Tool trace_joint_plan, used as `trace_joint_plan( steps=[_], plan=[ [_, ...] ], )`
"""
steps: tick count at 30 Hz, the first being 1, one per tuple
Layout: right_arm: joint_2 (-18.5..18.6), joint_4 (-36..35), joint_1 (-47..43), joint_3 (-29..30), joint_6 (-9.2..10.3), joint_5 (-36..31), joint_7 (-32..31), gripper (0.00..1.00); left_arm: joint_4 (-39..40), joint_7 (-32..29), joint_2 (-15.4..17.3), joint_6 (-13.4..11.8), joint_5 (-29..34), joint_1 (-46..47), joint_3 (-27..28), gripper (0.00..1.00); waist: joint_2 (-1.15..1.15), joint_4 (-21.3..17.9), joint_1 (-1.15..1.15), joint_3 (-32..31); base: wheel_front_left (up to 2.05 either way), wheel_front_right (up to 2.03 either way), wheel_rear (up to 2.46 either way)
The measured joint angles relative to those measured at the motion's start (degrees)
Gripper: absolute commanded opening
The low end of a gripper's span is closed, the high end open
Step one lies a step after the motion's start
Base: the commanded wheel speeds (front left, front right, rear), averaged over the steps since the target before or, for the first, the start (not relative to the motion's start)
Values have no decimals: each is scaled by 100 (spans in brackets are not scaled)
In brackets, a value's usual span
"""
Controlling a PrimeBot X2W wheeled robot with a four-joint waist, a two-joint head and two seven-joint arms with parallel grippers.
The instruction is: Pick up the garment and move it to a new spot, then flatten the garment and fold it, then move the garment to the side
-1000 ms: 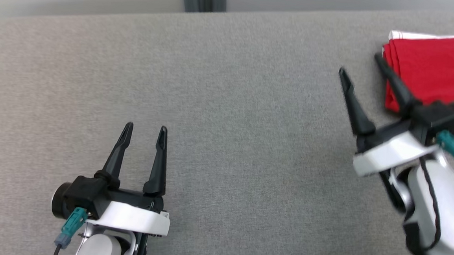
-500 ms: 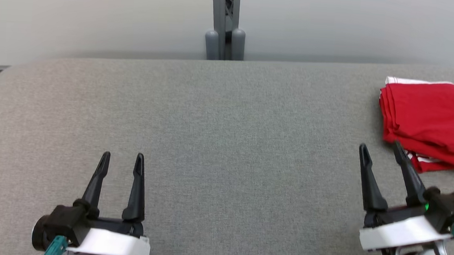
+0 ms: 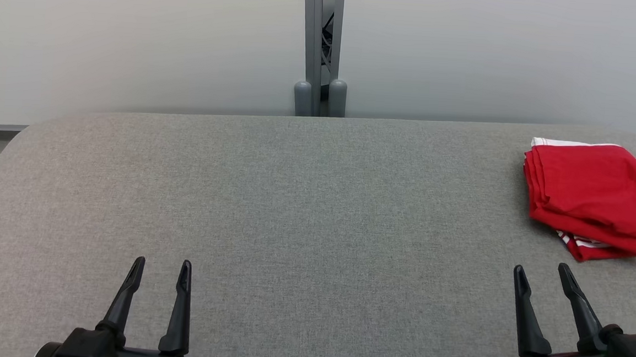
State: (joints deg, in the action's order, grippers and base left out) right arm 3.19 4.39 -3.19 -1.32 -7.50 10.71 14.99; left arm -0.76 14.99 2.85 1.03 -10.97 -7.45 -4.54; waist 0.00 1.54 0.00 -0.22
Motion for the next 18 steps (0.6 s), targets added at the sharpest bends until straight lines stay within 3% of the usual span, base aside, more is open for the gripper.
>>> trace_joint_plan(
  steps=[12, 13, 18],
  plan=[
    [-23, 78, -99, 60, 0, -51, 0, 100, -229, 0, -1, -8, 62, -51, 12, 100, 0, -4, 0, -55, 0, 0, 0],
    [-25, 93, -101, 64, 0, -51, -1, 0, -245, -2, -2, -8, 76, -53, 8, 0, 0, 1, 0, -56, 0, 0, 0],
    [-94, 346, -221, 44, 0, -25, -34, 0, -503, -36, -44, -8, 47, -170, -30, 0, 0, -1, 0, -58, 0, 0, 0]
  ],
)
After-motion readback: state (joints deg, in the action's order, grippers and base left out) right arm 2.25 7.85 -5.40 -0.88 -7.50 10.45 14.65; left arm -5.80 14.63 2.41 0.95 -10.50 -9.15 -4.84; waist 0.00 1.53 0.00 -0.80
